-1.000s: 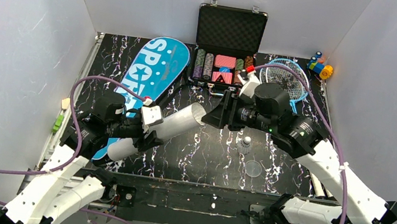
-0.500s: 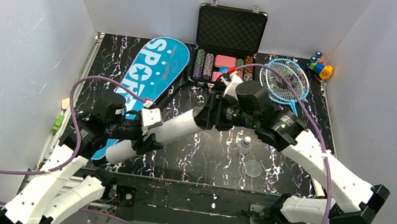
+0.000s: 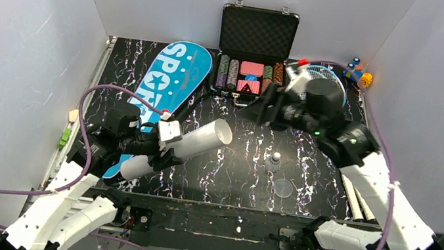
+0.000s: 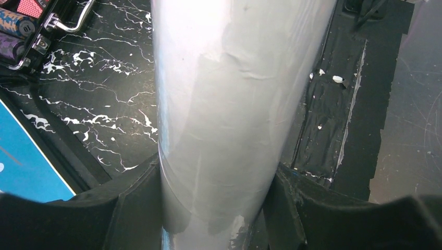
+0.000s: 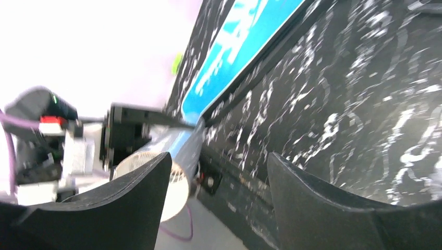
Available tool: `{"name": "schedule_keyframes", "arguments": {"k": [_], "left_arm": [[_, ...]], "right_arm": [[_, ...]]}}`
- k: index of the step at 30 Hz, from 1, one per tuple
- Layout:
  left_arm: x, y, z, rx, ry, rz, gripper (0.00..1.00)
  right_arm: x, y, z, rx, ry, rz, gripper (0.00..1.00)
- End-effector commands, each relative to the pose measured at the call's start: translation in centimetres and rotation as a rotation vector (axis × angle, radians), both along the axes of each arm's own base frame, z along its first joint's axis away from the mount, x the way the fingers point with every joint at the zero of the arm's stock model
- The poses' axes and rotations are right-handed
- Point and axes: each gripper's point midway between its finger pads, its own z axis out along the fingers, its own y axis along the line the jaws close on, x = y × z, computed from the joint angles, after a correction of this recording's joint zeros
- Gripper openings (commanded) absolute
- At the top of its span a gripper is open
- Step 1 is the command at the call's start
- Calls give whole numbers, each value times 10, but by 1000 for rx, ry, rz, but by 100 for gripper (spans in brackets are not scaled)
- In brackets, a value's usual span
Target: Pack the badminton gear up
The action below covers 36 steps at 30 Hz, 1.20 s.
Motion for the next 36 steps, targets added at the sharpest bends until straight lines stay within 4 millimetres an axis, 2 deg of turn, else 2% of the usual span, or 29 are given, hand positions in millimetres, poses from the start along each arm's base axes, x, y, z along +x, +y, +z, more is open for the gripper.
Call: {"name": "schedule_keyframes", "arguments": {"k": [1, 4, 8, 13, 14, 17, 18, 21, 24, 28, 32, 36], "left_arm": [[3, -2, 8, -19, -47, -12, 28], [3, -2, 7, -19, -40, -10, 28], [2, -2, 10, -26, -25, 1, 28], [-2, 0, 10, -25, -10, 8, 28], [-2, 1, 10, -23, -11, 11, 28], [-3, 2, 10, -24, -17, 18, 28], [-4, 2, 10, -25, -16, 19, 28], [-6, 2, 9, -30, -12, 19, 28], [-6, 2, 6, -29, -2, 17, 28], [-6, 1, 2, -29, 3, 16, 28], [-6, 0, 2, -35, 8, 14, 28], [-6, 1, 5, -40, 2, 15, 28]], "right_arm": [[28, -51, 17, 12, -25, -158, 76], [67, -77, -18, -76, 51, -291, 77], [130, -99, -62, -203, 131, -443, 78], [205, -110, -114, -339, 247, -543, 78], [221, -112, -136, -392, 293, -562, 78], [250, -115, -164, -473, 351, -584, 77], [258, -115, -168, -485, 353, -591, 77], [278, -115, -178, -498, 333, -613, 77], [287, -112, -187, -481, 327, -613, 76], [283, -113, -209, -503, 375, -614, 74], [274, -121, -237, -553, 420, -624, 74], [274, -131, -257, -591, 453, -640, 73]]}}
